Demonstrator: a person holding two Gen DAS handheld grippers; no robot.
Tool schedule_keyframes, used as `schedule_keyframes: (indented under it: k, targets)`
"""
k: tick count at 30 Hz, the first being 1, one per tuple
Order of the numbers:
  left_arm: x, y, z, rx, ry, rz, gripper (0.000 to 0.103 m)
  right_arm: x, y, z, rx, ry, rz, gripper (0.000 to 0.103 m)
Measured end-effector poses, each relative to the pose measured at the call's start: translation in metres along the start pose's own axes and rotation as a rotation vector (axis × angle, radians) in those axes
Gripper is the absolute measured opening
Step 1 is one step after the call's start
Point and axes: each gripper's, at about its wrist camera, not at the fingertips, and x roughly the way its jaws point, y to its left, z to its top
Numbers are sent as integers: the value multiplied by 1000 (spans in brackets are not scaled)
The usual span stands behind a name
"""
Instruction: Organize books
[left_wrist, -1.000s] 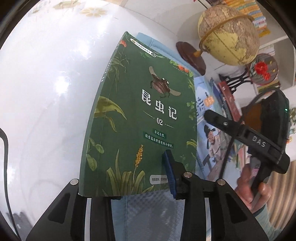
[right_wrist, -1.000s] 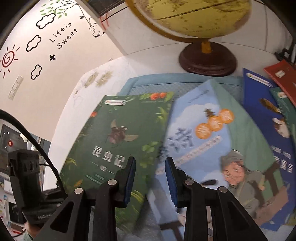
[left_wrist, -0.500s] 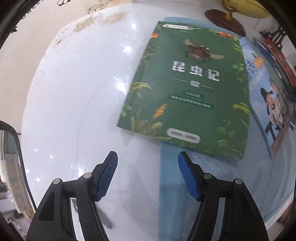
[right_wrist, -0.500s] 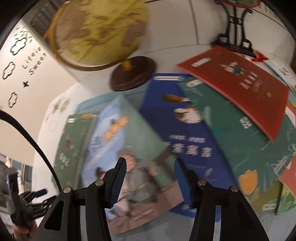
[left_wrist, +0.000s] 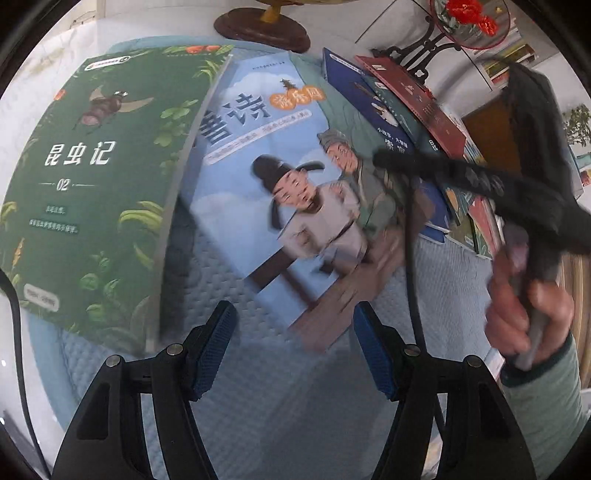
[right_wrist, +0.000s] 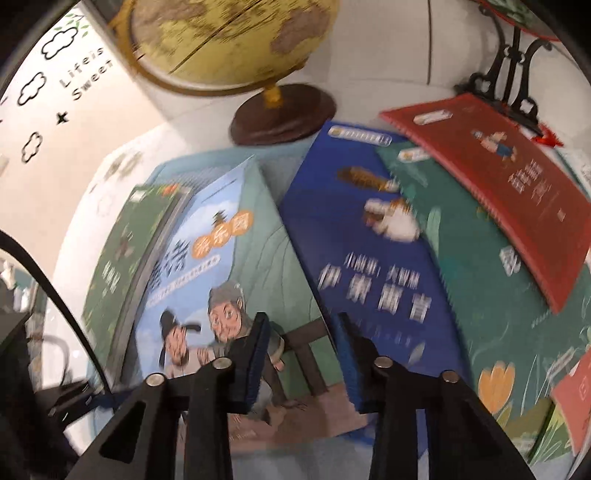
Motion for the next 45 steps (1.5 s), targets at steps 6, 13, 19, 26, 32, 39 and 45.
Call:
schedule_keyframes:
  k: [6, 13, 19, 26, 32, 39, 45]
  targets:
    - [-4, -10, -14, 31, 7, 28, 64, -18, 9, -54, -41, -5, 30, 32]
    - [-6, -39, -64, 115, 58, -4, 64, -47, 0, -149, 22, 35, 86, 32]
    - [1, -76, -104, 137, 118, -99, 64, -85, -24, -216, 91, 89, 97, 32]
    - [-4, -86, -126, 20, 42, -13, 54, -106, -56, -234, 175, 101, 137, 33]
    - [-7, -81, -136, -49, -4, 33, 46, -90, -37, -221, 104, 111, 128, 48]
    - [-9, -93, -133, -77, -88, -36, 46, -82, -21, -227, 13, 89, 87, 46]
    - [-46, -92, -138, -169, -188, -353, 46, -81, -50, -231, 139, 72, 243, 46]
